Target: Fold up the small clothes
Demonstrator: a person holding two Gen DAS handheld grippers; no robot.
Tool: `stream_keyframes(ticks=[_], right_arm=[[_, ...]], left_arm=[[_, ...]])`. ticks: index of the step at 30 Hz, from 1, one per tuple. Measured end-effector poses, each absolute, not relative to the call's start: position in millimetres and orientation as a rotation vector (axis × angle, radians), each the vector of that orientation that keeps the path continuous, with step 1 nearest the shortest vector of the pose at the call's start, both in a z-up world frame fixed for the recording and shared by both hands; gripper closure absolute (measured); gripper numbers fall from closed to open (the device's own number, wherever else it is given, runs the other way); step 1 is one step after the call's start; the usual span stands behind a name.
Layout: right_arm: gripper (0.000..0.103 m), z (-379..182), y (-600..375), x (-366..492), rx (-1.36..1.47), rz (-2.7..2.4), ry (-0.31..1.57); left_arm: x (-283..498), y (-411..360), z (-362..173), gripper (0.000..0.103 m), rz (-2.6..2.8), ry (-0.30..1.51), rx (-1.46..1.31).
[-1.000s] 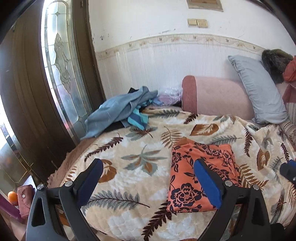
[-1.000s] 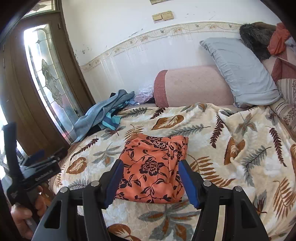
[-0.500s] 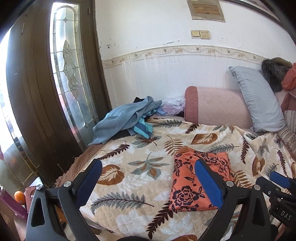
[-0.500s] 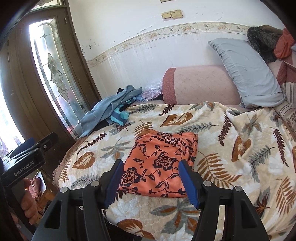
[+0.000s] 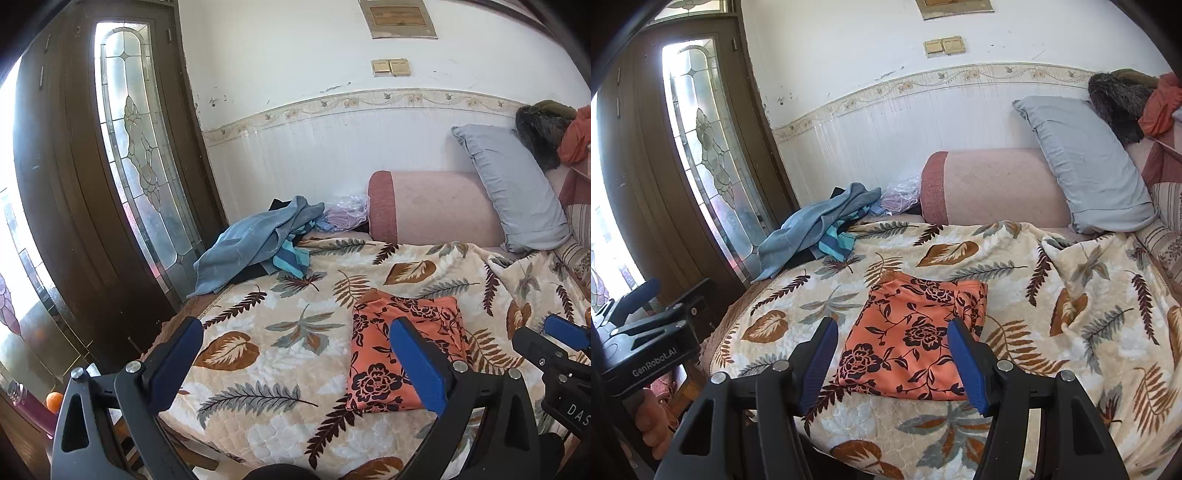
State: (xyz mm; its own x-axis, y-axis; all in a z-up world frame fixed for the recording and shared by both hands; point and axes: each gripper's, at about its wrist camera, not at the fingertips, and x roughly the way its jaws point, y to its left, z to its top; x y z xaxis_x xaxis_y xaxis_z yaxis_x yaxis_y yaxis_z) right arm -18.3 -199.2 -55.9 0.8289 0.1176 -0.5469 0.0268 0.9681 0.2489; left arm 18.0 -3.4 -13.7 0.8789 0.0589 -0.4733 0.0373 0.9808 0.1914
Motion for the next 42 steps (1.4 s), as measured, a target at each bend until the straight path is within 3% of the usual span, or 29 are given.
stream_keyframes(ticks=[42], right_arm=[[0.038, -55.5, -186.9, -17.2, 0.243, 0.094, 0.603]], left_arm=[[0.8, 8.9, 6.4, 0.002, -0.016, 0.466, 0.148]])
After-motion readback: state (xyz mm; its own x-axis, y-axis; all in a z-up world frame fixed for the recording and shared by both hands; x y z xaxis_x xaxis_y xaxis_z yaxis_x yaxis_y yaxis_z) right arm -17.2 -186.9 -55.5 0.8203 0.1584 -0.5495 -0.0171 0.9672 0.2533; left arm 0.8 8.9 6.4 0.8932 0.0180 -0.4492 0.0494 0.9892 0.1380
